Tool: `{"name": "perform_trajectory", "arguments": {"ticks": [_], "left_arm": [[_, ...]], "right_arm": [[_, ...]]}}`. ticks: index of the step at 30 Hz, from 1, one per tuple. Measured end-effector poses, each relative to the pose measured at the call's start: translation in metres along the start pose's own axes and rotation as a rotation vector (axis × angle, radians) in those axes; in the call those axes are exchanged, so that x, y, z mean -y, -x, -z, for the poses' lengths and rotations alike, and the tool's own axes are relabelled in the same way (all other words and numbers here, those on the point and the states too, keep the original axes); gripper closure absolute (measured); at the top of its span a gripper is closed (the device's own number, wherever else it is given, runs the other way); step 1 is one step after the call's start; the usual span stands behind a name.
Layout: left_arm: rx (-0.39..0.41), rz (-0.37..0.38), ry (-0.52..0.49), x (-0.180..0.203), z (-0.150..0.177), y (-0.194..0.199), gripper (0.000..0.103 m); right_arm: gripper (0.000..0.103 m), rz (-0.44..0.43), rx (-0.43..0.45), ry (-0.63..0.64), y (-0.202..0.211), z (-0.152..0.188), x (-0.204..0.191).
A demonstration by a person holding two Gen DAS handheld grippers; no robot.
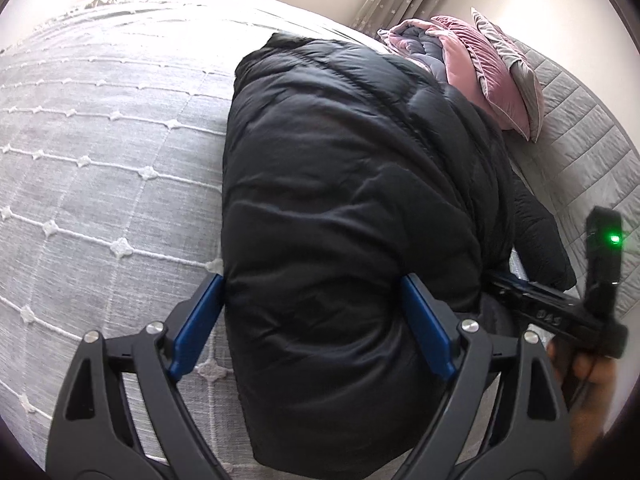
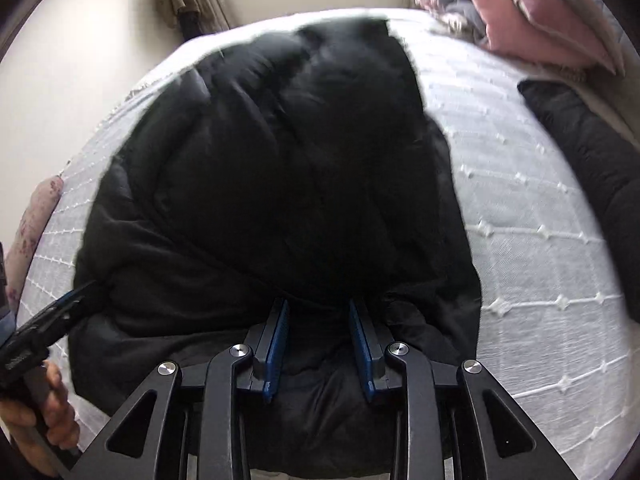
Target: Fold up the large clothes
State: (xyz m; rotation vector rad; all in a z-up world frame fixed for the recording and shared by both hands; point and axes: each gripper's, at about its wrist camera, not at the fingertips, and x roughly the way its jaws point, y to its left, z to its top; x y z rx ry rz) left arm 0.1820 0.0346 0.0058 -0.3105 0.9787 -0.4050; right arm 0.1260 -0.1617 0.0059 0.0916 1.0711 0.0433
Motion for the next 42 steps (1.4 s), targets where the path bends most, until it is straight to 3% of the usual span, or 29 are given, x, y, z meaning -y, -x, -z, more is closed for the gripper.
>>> {"name": "perform_trajectory", "arguments": {"ticks": [5, 11, 17, 22, 28, 31, 34, 36, 38, 42], "left_arm": [[-0.025, 0.017, 0.039, -0.008, 0.001, 0.001, 0.014], [-0.021, 0.027, 0.115, -0.031, -0.006, 0.018, 0.014], [-0.031, 0.023, 0.194, -0.057, -0.008, 0.022, 0.014], [0.03, 0.054, 0.02, -0.019, -0.022, 0.029, 0.014], [-0.037, 0.034, -0.132, 0.041, -0.064, 0.0, 0.014], [-0.026, -0.011, -0.203, 0.082, -0.099, -0.026, 0.014], [-0.071, -0.004, -0.172, 0.107, -0.128, -0.063, 0.014], [-0.074, -0.056, -0.166, 0.116, -0.137, -0.085, 0.013], [-0.06, -0.11, -0.158, 0.116, -0.138, -0.109, 0.011], [-0.056, -0.121, -0.115, 0.108, -0.134, -0.128, 0.008]], "right_arm": [[0.073, 0.007, 0.015, 0.016, 0.002, -0.002, 0.001], [0.066, -0.047, 0.092, -0.076, 0.041, 0.008, 0.019], [0.063, -0.046, 0.044, -0.111, 0.033, 0.019, 0.033], [0.063, -0.018, 0.027, -0.101, 0.026, 0.013, 0.023], [0.063, -0.036, 0.017, -0.113, 0.022, 0.006, 0.02], [0.063, -0.044, 0.014, -0.115, 0.011, -0.002, 0.031], [0.062, -0.041, 0.009, -0.11, 0.004, -0.01, 0.036], [0.062, -0.044, 0.007, -0.114, 0.003, -0.009, 0.036], [0.062, -0.058, 0.008, -0.126, 0.0, -0.009, 0.04], [0.062, -0.055, 0.006, -0.133, -0.008, -0.014, 0.046]]}}
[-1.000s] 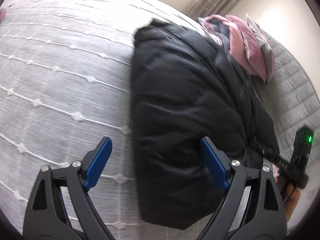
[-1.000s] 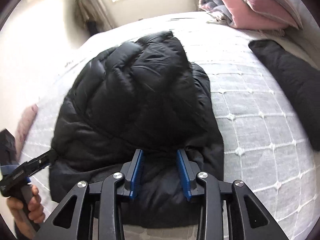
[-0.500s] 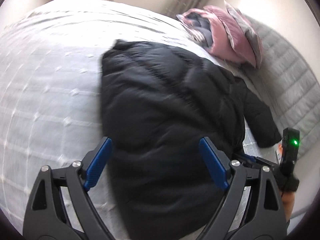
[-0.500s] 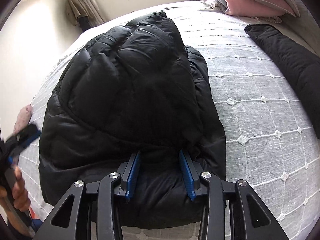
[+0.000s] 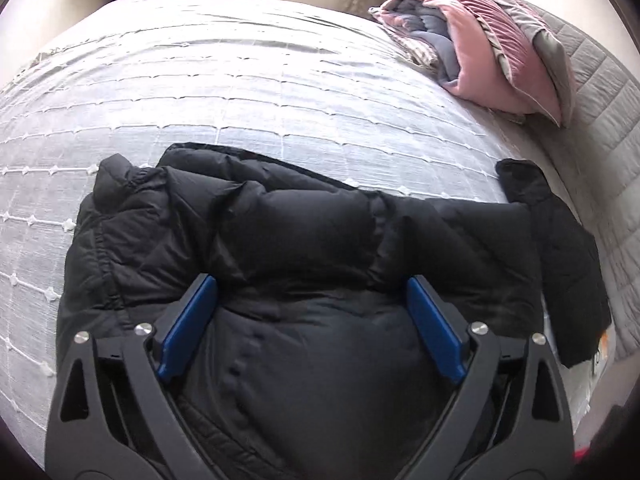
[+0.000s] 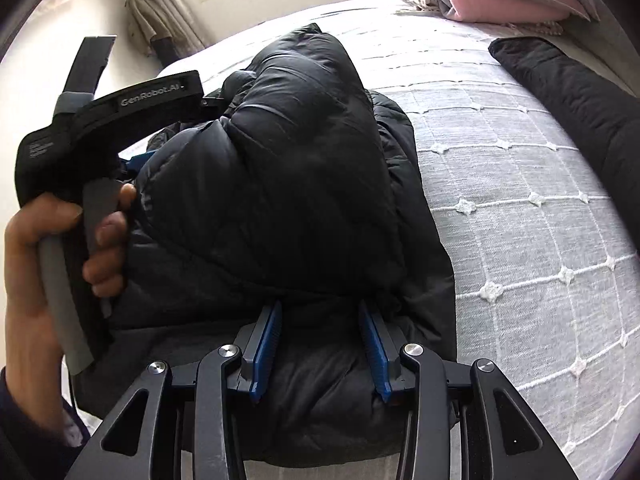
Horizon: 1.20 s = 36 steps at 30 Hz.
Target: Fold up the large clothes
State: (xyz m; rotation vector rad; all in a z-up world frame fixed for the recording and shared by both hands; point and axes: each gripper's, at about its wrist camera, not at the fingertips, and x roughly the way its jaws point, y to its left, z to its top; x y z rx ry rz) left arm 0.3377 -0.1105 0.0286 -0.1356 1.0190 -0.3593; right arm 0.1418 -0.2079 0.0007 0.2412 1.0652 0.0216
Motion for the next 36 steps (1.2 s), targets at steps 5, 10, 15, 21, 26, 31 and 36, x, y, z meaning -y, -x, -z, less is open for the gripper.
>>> {"name": "perform_trajectory", "arguments": {"ticks": [5, 10, 15, 21, 26, 31, 36], "left_arm": [[-0.009, 0.014, -0.002, -0.004, 0.002, 0.018, 0.008], [0.015, 0.151, 0.111, -0.054, 0.041, 0.084, 0.008], [-0.041, 0.174, 0.253, -0.119, 0.11, 0.115, 0.008], [-0.081, 0.291, 0.288, -0.139, 0.156, 0.118, 0.008], [-0.141, 0.374, 0.348, -0.135, 0.171, 0.104, 0.008], [-0.145, 0.391, 0.333, -0.123, 0.176, 0.101, 0.008], [-0.145, 0.341, 0.406, -0.12, 0.187, 0.099, 0.008]], "right_arm": [[0.062, -0.014, -0.017, 0.006, -0.005, 0.001, 0.0], [0.053, -0.041, 0.01, 0.005, 0.011, 0.008, 0.0], [0.045, -0.115, 0.038, -0.081, 0.028, 0.005, 0.016], [0.013, -0.025, 0.071, -0.197, 0.039, 0.018, 0.039], [0.013, -0.137, -0.024, -0.389, 0.017, 0.039, 0.066], [0.013, -0.273, -0.073, -0.549, -0.008, 0.05, 0.087], [0.012, -0.269, -0.074, -0.542, -0.013, 0.052, 0.083]]}}
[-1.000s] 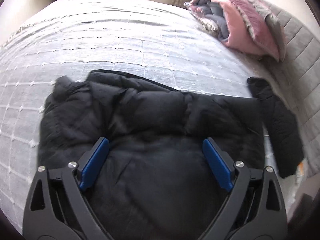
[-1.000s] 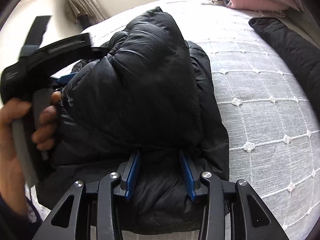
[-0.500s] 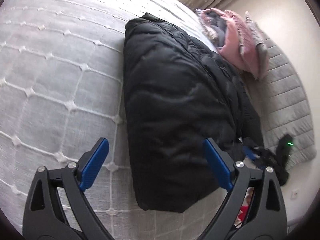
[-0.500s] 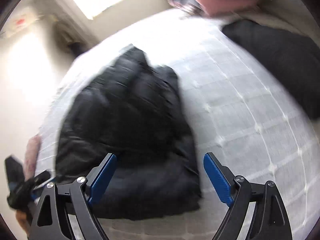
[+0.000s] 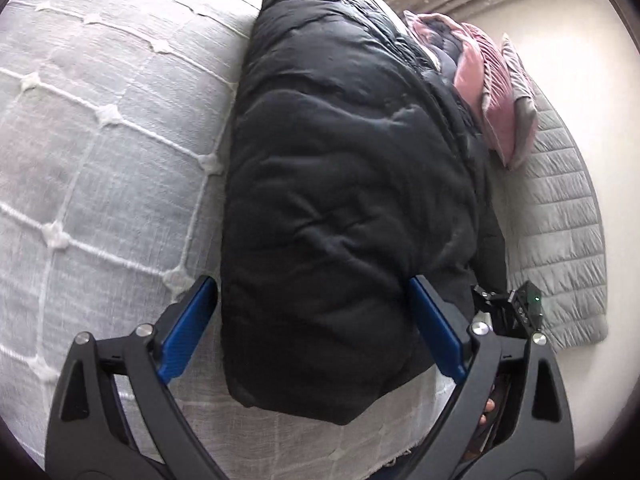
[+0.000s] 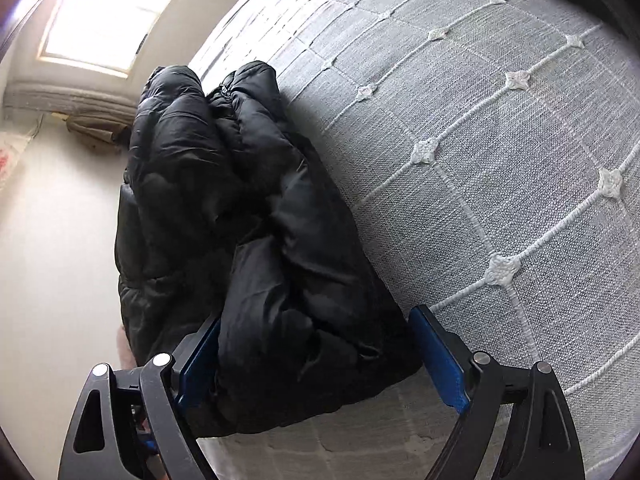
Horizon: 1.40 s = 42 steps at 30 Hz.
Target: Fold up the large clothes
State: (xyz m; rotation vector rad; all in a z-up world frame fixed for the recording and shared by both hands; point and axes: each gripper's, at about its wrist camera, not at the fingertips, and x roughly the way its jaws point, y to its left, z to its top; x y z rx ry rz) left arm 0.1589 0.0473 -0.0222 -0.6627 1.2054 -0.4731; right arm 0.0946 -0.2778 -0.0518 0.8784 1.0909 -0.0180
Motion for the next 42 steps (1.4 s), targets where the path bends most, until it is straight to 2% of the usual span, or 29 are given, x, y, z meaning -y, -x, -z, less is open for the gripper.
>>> {"name": "perform_trajectory", "arguments": {"ticks": [3, 7, 9, 13, 15, 16, 17, 21, 28, 32, 34, 35, 37, 42], "left_arm": [[0.039, -0.038, -0.01, 0.007, 0.008, 0.004, 0.008], [-0.02, -0.036, 0.008, 0.009, 0.017, -0.008, 0.008], [-0.017, -0.043, 0.021, 0.007, 0.016, -0.009, 0.008], [0.004, -0.058, -0.014, 0.014, 0.014, -0.009, 0.008], [0.011, -0.065, -0.029, 0.017, 0.016, -0.01, 0.009], [0.017, -0.074, -0.04, 0.018, 0.016, -0.011, 0.009], [0.02, -0.082, -0.043, 0.019, 0.015, -0.013, 0.009], [0.028, -0.083, -0.036, 0.017, 0.014, -0.015, 0.009], [0.041, -0.104, -0.072, 0.023, 0.014, -0.014, 0.015], [0.05, -0.095, -0.071, 0.023, 0.014, -0.012, 0.027], [0.066, -0.084, -0.088, 0.023, 0.016, -0.005, 0.044], [0.081, -0.074, -0.098, 0.024, 0.017, -0.002, 0.048], [0.102, -0.067, -0.114, 0.026, 0.016, 0.002, 0.06], [0.162, -0.026, -0.106, 0.023, 0.012, 0.016, 0.072]], "right_arm": [[0.012, -0.013, -0.004, -0.012, -0.002, 0.002, 0.001], [0.014, -0.047, -0.013, -0.035, -0.007, 0.003, 0.005], [0.014, -0.061, -0.013, -0.046, -0.007, 0.003, 0.002], [0.015, -0.033, 0.004, -0.016, -0.013, 0.008, -0.006], [0.019, -0.028, 0.012, -0.016, -0.014, 0.01, -0.009], [0.026, -0.062, 0.005, -0.036, -0.015, 0.011, -0.008], [0.029, -0.087, -0.006, -0.054, -0.015, 0.011, -0.007], [0.031, -0.098, -0.011, -0.07, -0.018, 0.013, -0.004], [0.044, -0.086, 0.013, -0.033, -0.013, 0.017, -0.01], [0.057, -0.073, 0.045, 0.015, -0.011, 0.019, -0.025], [0.062, -0.052, 0.065, 0.056, -0.009, 0.022, -0.033], [0.064, -0.036, 0.075, 0.077, -0.01, 0.023, -0.037], [0.068, 0.025, 0.117, 0.161, -0.008, 0.029, -0.053], [0.075, 0.206, 0.264, 0.42, -0.001, 0.052, -0.102]]}}
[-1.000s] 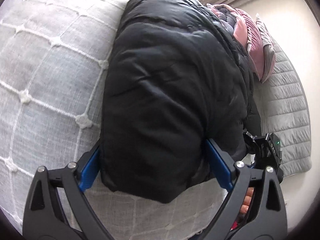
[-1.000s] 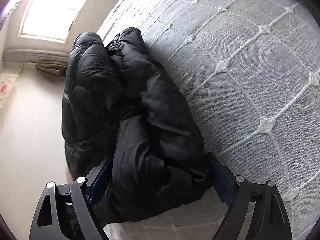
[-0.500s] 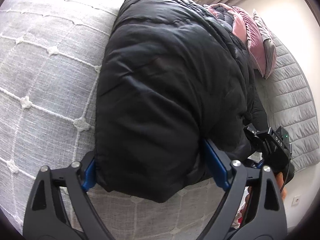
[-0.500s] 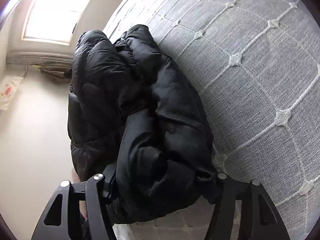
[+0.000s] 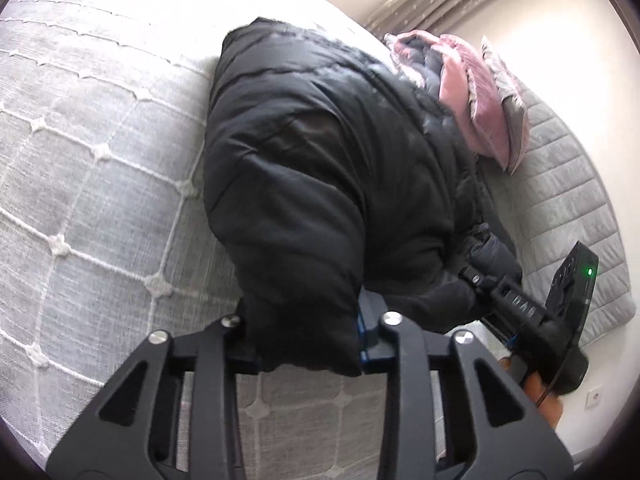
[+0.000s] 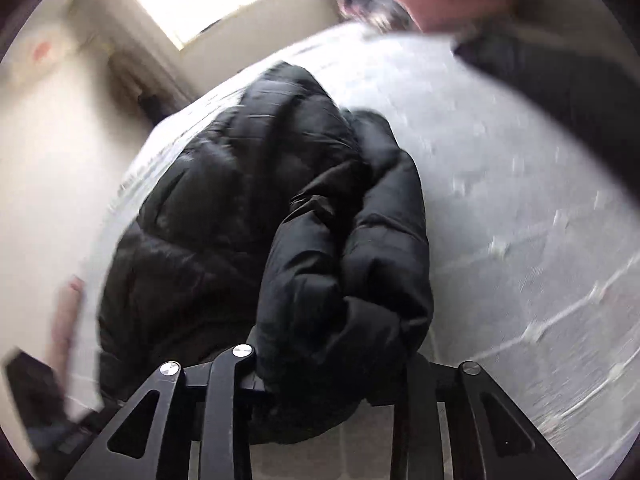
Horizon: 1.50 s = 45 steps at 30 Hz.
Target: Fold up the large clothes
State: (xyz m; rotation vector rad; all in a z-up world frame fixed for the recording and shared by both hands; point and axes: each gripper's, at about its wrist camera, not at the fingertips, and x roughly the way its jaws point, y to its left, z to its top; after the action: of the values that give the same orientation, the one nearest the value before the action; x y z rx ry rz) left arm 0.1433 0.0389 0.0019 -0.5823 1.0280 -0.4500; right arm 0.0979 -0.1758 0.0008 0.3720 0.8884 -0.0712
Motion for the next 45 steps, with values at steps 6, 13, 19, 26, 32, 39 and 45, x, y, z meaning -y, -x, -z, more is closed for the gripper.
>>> {"name": "perform_trajectory", "arguments": {"ticks": [6, 13, 19, 26, 32, 39, 45], "left_arm": [[0.046, 0.005, -0.035, 0.006, -0.006, 0.012, 0.075], [0.094, 0.01, -0.073, 0.023, -0.017, 0.027, 0.078], [0.128, 0.048, -0.059, 0.057, -0.036, 0.026, 0.079], [0.252, 0.13, -0.156, 0.163, -0.084, 0.016, 0.08], [0.355, 0.325, -0.314, 0.319, -0.11, 0.012, 0.08], [0.193, 0.396, -0.483, 0.426, -0.024, -0.082, 0.07], [-0.205, 0.37, -0.502, 0.401, 0.074, -0.223, 0.057]], "right_arm": [[0.079, 0.043, 0.061, 0.096, 0.017, 0.006, -0.014], [0.082, 0.098, 0.138, 0.2, 0.029, 0.004, -0.036], [0.086, 0.075, 0.188, 0.296, 0.045, -0.033, -0.035], [0.088, 0.044, 0.263, 0.345, 0.09, -0.142, -0.009], [0.089, 0.051, 0.556, 0.308, 0.197, -0.233, 0.064], [0.086, 0.063, 0.632, -0.02, 0.232, -0.227, 0.261], [0.075, 0.157, 0.345, -0.499, 0.148, -0.167, 0.45]]}}
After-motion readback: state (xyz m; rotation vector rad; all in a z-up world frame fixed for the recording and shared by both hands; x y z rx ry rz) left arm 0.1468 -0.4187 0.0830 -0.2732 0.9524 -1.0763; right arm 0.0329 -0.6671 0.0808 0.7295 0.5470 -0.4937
